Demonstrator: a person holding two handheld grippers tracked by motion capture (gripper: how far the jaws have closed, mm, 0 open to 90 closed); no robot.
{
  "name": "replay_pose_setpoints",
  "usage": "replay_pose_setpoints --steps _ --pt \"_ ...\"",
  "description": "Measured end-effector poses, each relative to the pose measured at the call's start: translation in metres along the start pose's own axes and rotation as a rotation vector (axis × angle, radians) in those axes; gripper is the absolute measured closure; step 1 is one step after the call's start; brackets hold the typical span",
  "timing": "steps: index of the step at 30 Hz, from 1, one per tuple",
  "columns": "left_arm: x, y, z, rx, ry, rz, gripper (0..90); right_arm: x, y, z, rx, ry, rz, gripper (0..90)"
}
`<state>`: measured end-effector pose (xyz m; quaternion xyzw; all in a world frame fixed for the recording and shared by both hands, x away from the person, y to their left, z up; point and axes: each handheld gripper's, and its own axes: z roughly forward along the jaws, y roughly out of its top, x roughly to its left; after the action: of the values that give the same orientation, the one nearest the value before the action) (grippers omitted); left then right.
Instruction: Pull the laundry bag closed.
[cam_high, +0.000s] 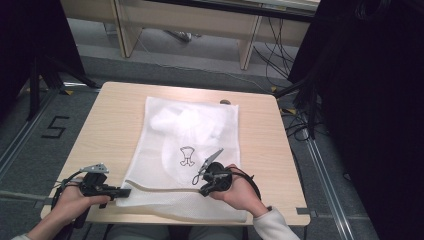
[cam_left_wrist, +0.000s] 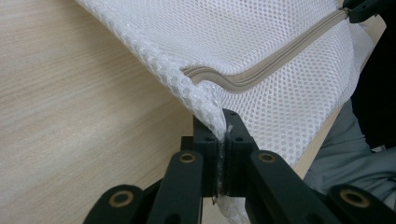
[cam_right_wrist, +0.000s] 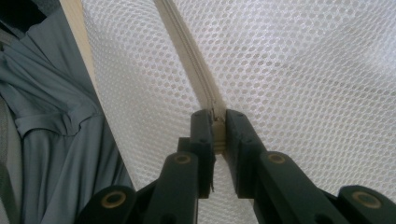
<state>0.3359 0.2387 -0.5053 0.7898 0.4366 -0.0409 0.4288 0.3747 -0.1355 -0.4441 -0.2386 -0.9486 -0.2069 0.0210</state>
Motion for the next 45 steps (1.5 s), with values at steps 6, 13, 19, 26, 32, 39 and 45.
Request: replay_pose_setpoints --steps 6,13,19,26,32,39,45 --pt "0.000 0.000 0.000 0.001 0.001 0.001 85.5 -0.001 -0.002 -0.001 0.001 -0.002 0.001 82.2" --pt "0.000 0.000 0.000 0.000 0.001 0.000 85.5 -0.002 -0.004 -0.003 -0.001 -0.005 0.004 82.2" --pt "0.000 0.000 0.000 0.001 0.001 -0.001 85.5 -0.003 -0.006 -0.004 -0.002 -0.007 -0.001 82.2" --pt "0.000 0.000 0.000 0.001 0.001 -0.003 85.5 -0.003 -0.009 -0.006 -0.004 -0.009 0.010 82.2" --pt "0.000 0.000 0.000 0.000 0.001 -0.003 85.5 -0.004 -0.010 -0.006 -0.004 -0.009 0.012 82.2" --pt "-0.001 -0.001 0.001 -0.017 0.011 -0.005 85.6 -0.005 -0.012 -0.007 -0.006 -0.005 0.015 82.2" --pt "0.000 0.000 0.000 -0.001 0.012 -0.002 85.5 -0.005 -0.013 -0.008 -0.001 -0.013 0.022 82.2"
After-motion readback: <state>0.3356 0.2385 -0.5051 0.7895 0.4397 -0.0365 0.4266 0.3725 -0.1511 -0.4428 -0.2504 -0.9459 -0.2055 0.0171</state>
